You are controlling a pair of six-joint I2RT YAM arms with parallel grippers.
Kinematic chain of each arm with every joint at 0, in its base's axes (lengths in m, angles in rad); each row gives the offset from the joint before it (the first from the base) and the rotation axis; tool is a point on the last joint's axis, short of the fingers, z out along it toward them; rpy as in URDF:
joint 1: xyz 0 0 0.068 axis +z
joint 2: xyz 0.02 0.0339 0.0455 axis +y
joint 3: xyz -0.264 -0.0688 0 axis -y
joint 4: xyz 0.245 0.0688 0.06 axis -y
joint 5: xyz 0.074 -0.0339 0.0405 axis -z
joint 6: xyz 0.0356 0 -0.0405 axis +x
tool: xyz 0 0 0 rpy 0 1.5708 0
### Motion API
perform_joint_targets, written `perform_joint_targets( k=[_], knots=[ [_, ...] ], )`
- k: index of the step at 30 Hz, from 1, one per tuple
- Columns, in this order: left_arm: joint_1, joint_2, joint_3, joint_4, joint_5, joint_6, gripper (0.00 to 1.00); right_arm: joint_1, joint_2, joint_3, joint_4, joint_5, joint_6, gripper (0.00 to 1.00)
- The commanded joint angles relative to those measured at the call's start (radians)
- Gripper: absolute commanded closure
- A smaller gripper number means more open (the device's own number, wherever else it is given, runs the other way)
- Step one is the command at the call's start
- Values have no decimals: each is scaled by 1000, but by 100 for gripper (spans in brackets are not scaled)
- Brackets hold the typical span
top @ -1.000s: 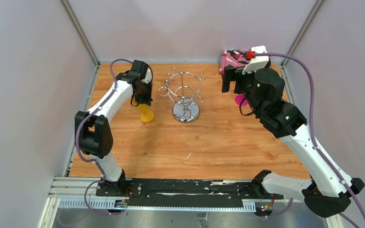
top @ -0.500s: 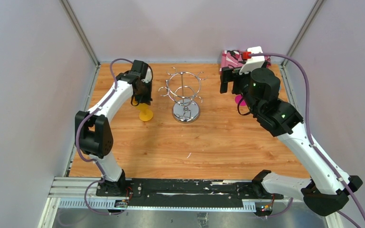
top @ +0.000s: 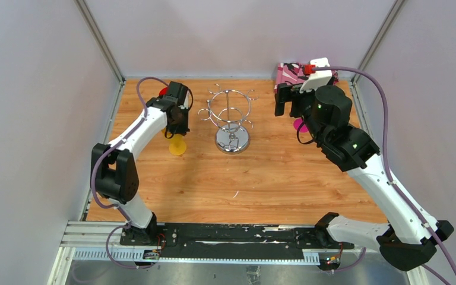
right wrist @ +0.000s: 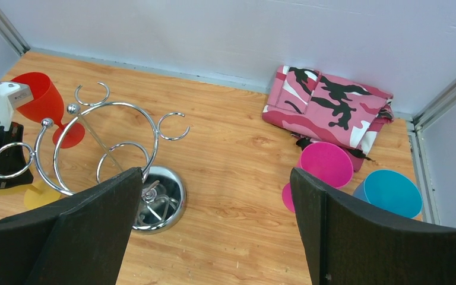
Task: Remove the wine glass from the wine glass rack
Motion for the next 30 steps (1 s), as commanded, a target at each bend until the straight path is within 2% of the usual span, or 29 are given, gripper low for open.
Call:
perform_joint_targets(
  k=[1,10,23,30],
  knots=[
    [-2,-55,-30,36,-54,-17,83,8,-14,-16,21,-5,5,1],
    [-2,-84,-16,34,-66,-9,61,8,-9,-16,22,-11,8,1],
    [-2,-260,145,-12,-114,6,52,8,8,-18,23,-5,2,0],
    [-23,-404,220,33,-41,48,49,8,27,-25,26,13,-15,0]
  ],
)
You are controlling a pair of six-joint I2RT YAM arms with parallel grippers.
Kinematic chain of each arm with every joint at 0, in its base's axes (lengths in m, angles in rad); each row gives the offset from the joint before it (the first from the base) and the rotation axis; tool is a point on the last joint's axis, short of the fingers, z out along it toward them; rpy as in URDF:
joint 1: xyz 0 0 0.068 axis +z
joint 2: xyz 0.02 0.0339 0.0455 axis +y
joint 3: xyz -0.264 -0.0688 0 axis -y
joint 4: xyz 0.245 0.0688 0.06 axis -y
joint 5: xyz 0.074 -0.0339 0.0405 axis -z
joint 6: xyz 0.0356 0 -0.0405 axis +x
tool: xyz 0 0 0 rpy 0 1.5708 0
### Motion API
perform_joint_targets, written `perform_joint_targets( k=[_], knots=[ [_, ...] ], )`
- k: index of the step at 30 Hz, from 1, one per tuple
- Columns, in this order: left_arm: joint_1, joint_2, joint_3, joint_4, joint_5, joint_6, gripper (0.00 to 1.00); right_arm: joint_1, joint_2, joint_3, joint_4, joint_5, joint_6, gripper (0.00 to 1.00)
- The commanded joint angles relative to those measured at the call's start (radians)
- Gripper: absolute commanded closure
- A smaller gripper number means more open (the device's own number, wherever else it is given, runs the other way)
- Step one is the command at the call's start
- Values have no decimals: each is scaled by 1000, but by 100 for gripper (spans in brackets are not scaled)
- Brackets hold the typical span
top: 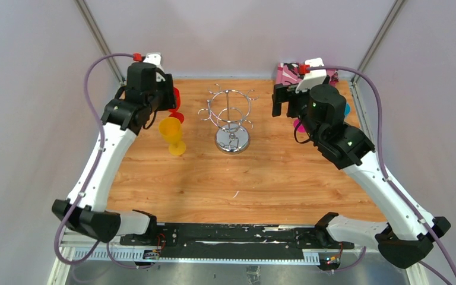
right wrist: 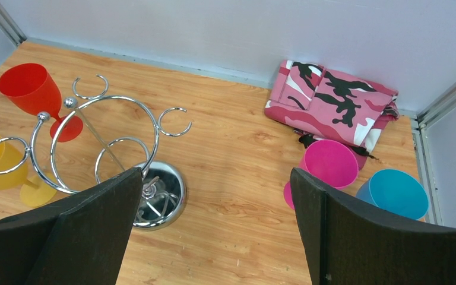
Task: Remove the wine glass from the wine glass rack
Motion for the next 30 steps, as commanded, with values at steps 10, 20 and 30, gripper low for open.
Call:
perform_joint_targets(
  k=[10,20,30],
  knots=[
    [-44,-288,-169,441,343,64,41,7,45,-53,43,102,-13,0],
    [-77,-326,-365,704,535,85,38,6,34,-147,148,214,-41,0],
    [-78,-330,-371,680,503,111,36,8,41,-168,194,231,-51,0]
  ],
)
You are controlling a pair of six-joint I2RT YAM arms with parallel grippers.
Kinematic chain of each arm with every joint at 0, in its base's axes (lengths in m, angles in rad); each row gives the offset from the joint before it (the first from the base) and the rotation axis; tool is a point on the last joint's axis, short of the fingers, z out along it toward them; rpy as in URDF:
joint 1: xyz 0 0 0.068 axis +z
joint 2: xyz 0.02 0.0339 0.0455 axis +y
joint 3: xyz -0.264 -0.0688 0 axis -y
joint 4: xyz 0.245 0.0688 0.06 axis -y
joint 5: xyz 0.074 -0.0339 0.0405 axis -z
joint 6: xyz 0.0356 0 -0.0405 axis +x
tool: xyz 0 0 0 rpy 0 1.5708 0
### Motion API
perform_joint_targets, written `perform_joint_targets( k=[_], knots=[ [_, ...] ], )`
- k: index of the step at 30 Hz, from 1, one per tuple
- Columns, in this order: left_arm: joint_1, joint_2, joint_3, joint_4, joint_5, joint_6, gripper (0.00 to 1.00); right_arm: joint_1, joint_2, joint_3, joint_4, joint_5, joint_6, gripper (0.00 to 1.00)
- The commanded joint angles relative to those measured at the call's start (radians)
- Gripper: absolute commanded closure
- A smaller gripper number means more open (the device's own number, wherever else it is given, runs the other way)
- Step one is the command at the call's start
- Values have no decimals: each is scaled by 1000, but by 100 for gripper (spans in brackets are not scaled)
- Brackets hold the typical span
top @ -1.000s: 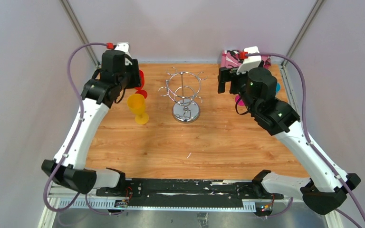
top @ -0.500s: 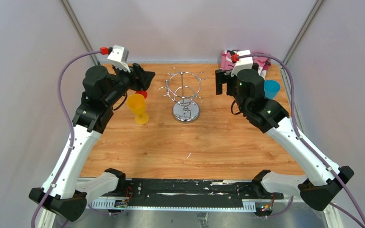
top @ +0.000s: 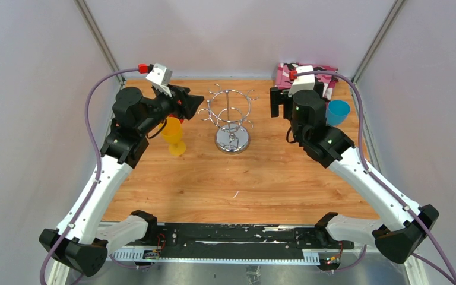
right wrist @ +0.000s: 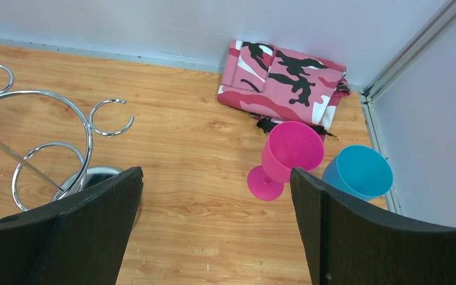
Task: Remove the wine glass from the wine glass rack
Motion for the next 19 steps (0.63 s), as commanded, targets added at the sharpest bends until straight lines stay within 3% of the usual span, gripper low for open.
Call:
perform_joint_targets(
  k=[1,19],
  knots=[
    [-7,-20,-7,29,-1,21,36,7,-8,-17,45,34,-7,1],
    [-7,-29,-17,18,-43,29,34,8,12,-1,17,27,-6,1]
  ],
)
